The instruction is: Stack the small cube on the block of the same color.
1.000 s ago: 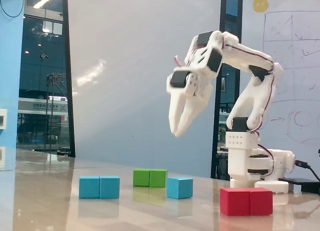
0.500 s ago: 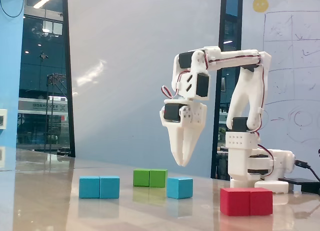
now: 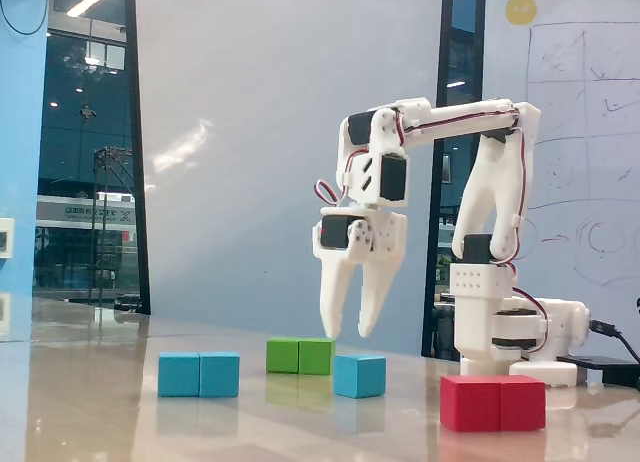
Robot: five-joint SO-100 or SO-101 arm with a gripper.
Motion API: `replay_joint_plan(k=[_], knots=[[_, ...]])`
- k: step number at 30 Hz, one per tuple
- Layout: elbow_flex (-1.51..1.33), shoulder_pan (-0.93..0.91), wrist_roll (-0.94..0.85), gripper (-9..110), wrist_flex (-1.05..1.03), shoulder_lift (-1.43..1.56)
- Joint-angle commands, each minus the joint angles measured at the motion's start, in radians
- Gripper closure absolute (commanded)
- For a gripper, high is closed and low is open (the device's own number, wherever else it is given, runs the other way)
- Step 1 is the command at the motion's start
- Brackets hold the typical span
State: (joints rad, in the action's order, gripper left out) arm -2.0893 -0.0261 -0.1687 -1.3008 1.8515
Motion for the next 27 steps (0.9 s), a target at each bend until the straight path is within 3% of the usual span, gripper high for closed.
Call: replay_joint_plan(k=[1, 9, 27], knots=[[-0.049, -0.009, -0.006, 77, 0.011, 0.112], [-0.176, -0.009, -0.008, 77, 0.097, 0.229], [-0.221, -0.011, -0.008, 77, 0.132, 0.14]])
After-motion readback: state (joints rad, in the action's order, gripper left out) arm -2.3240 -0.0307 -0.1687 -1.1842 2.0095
